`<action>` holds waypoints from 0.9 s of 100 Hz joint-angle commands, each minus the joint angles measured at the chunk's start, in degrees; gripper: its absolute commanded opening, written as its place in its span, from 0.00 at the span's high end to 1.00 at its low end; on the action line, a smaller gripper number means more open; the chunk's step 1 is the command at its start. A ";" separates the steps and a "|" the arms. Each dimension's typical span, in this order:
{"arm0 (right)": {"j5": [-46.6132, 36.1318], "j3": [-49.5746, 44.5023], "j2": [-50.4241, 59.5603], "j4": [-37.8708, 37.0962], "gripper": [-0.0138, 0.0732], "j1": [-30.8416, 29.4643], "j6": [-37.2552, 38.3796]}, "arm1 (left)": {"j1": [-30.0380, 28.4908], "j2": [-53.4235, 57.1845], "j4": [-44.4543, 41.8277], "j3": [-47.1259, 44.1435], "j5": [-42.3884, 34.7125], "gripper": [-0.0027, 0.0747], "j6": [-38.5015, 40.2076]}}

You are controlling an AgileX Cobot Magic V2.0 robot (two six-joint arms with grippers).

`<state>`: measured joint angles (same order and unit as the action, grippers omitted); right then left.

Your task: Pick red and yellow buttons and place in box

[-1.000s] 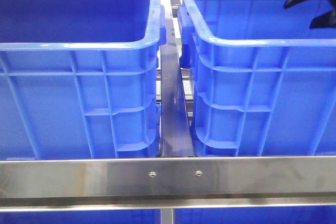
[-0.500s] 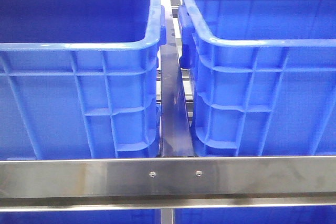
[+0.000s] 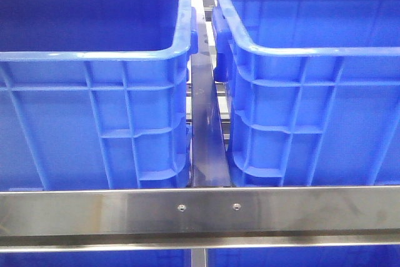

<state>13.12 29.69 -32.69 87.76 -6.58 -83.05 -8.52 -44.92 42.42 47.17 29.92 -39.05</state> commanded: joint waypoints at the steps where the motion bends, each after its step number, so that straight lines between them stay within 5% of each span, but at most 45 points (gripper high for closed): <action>1: -0.51 -1.14 3.70 0.94 0.22 0.10 -0.86 | 0.01 0.31 2.21 1.55 -2.97 0.99 0.49; 23: -0.18 -5.64 9.10 0.94 0.32 0.10 -0.86 | 0.01 0.31 2.21 1.55 -2.72 0.99 0.49; 51: 1.38 -6.11 9.16 0.94 0.93 0.10 -0.86 | 0.01 0.31 2.21 1.55 -2.72 0.99 0.49; 79: 2.68 -6.11 9.16 1.00 0.92 0.10 -0.80 | 0.01 0.31 2.21 1.55 -2.72 0.98 0.49; 90: 2.68 -6.11 9.16 1.00 0.92 0.10 -0.80 | 0.01 0.31 2.21 1.55 -2.72 0.85 0.49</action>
<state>15.45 22.08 -23.42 87.76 -6.58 -83.14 -8.52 -44.92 42.42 47.17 30.14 -39.05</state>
